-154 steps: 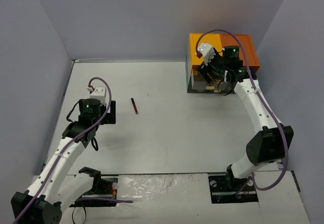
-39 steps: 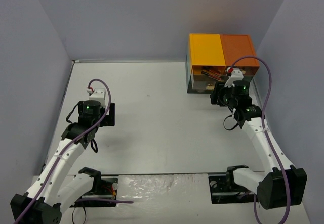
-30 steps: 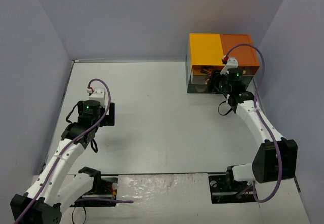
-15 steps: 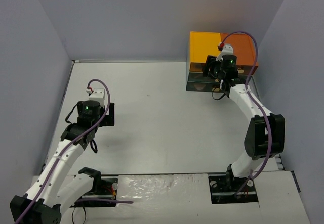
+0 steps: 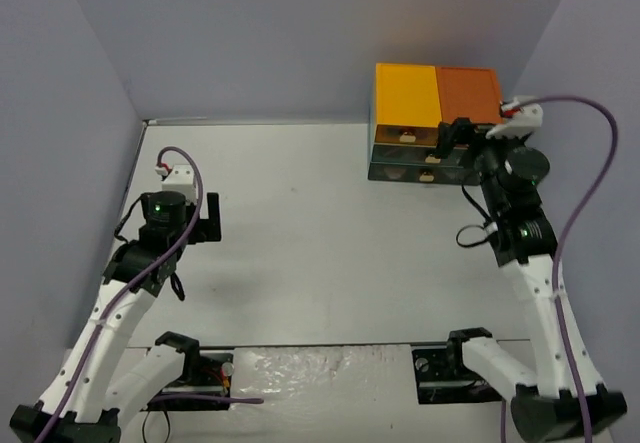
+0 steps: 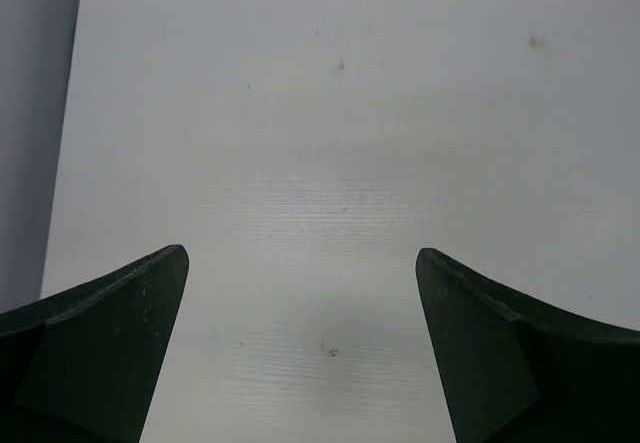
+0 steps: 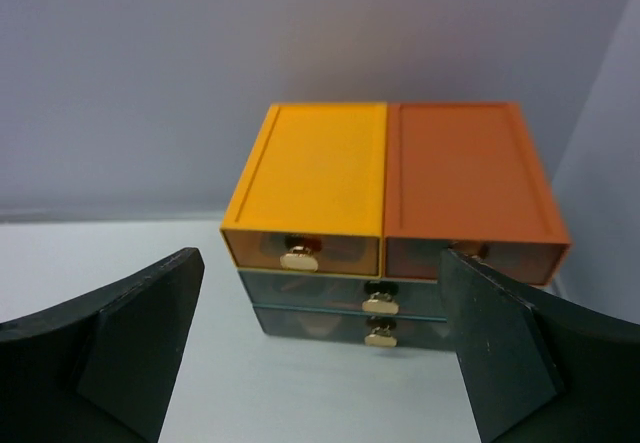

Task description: Organize the makeup

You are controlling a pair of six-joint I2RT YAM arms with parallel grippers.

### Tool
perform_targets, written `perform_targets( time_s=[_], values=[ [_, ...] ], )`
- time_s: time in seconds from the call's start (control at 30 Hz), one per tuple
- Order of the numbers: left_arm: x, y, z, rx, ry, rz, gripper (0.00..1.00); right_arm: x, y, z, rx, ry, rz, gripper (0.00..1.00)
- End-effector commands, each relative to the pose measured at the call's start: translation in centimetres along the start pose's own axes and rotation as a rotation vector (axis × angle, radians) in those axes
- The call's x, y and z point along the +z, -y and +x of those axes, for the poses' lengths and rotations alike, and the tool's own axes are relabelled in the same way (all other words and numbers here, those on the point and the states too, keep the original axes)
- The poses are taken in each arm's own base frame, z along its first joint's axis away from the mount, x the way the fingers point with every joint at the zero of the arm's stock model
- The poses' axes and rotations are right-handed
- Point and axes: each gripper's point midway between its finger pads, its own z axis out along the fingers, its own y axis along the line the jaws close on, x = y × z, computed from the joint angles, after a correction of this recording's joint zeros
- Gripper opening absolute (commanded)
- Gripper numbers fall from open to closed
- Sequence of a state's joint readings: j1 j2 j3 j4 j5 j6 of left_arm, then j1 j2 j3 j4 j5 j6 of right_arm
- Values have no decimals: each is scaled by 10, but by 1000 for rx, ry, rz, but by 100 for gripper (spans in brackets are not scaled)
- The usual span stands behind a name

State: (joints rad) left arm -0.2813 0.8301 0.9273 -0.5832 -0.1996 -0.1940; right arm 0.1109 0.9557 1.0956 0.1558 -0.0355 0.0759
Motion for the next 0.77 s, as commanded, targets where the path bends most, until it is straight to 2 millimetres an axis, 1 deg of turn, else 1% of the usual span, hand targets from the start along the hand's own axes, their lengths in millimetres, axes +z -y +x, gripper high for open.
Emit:
perform_targets(
  time_s=[0.0, 0.1, 0.2, 0.27, 0.3, 0.37, 0.43, 0.57, 0.73],
  values=[
    [-53, -11, -86, -41, 221, -1, 97, -49, 31, -36, 2, 135, 163, 100],
    [-76, -18, -107, -39, 271, -11, 97, -87, 40, -47, 4, 165, 213, 100],
    [-104, -26, -129, -47, 340, -16, 97, -116, 43, -56, -7, 197, 224, 100],
    [-120, -31, -138, -53, 377, -22, 97, -138, 44, -62, 0, 224, 222, 100],
    [-126, -33, -141, -53, 392, -25, 97, -143, 44, -64, 1, 228, 220, 100],
    [-132, -36, -143, -54, 406, -30, 97, -151, 44, -65, 7, 223, 220, 100],
    [-142, -41, -144, -55, 430, -38, 97, -163, 45, -67, 25, 226, 228, 100],
    [-151, -43, -141, -57, 451, -33, 97, -179, 44, -72, 25, 245, 215, 100],
    [-155, -47, -136, -51, 457, -46, 97, -185, 44, -76, 25, 251, 210, 100]
  ],
)
